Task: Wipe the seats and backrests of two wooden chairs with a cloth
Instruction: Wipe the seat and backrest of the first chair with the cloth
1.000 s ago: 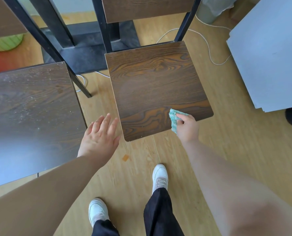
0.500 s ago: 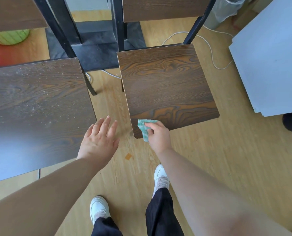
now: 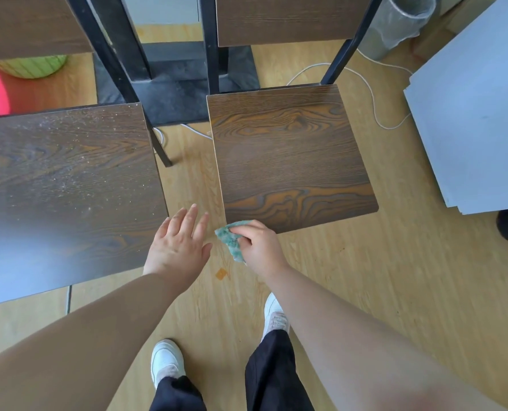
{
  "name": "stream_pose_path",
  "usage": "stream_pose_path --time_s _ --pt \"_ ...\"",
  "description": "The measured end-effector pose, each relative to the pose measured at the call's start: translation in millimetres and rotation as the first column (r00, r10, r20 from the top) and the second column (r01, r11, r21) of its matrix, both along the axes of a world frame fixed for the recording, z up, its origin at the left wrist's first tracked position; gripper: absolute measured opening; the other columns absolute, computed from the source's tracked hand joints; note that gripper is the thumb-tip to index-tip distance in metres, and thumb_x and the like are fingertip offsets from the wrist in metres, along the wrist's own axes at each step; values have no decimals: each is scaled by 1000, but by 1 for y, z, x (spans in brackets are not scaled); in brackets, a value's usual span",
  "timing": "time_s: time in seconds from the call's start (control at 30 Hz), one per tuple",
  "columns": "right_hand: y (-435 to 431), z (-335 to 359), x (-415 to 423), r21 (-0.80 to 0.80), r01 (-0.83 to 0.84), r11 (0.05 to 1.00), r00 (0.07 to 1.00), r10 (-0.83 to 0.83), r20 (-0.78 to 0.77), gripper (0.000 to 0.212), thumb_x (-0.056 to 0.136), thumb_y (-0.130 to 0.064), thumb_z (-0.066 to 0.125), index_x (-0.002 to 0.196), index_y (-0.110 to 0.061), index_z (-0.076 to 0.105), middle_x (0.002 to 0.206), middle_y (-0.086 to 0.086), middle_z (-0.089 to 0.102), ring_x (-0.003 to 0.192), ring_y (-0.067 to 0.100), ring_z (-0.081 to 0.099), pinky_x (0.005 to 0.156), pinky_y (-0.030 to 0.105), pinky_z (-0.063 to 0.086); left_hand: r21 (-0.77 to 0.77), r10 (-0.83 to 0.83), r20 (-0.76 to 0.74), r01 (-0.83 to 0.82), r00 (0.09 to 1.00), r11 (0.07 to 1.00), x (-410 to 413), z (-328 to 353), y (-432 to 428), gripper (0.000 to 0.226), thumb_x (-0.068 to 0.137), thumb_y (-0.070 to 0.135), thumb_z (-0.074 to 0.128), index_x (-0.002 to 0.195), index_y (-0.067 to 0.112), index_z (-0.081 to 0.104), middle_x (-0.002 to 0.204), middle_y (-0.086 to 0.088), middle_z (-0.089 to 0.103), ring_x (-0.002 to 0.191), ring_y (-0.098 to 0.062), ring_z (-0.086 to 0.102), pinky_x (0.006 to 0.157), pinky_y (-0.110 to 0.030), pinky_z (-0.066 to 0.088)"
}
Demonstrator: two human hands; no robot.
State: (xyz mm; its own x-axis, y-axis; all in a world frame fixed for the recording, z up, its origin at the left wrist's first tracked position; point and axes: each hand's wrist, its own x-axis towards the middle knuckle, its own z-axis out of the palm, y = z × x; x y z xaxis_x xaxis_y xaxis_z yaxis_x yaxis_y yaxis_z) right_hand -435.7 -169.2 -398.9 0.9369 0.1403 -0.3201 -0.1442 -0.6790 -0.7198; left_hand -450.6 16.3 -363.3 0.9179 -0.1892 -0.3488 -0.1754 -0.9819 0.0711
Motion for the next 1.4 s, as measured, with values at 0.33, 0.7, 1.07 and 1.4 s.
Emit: stream_pose_path --time_s 0.33,0.7,1.07,1.4 --pt "-145 26 79 -141 403 904 915 -400 54 33 88 -1 53 111 -14 72 108 6 62 99 23 60 81 13 35 36 24 1 -24 1000 999 47 22 -61 64 97 45 37 152 15 25 158 -11 25 144 -28 24 116 -45 26" --pt "-231 25 169 -230 544 807 828 -561 -10 39 93 -2 46 121 -17 67 126 6 58 108 21 57 70 5 28 -21 207 16 -206 978 978 114 27 -106 64 99 46 35 154 19 17 161 -7 16 146 -26 17 119 -41 20" --pt "-166 -5 234 -155 775 613 613 -788 -56 39 95 -6 43 124 -19 65 125 3 60 106 24 60 76 27 45 -19 169 -6 -169 986 985 177 8 -61 64 101 46 30 155 21 9 163 -4 8 149 -24 9 119 -39 12" --pt "-33 -7 319 -235 447 863 891 -452 36 31 99 -13 50 127 -18 62 122 5 57 112 24 58 86 33 57 10 164 -1 -164 987 986 221 -2 6 65 100 48 29 155 19 13 162 -7 14 148 -26 13 118 -41 16"
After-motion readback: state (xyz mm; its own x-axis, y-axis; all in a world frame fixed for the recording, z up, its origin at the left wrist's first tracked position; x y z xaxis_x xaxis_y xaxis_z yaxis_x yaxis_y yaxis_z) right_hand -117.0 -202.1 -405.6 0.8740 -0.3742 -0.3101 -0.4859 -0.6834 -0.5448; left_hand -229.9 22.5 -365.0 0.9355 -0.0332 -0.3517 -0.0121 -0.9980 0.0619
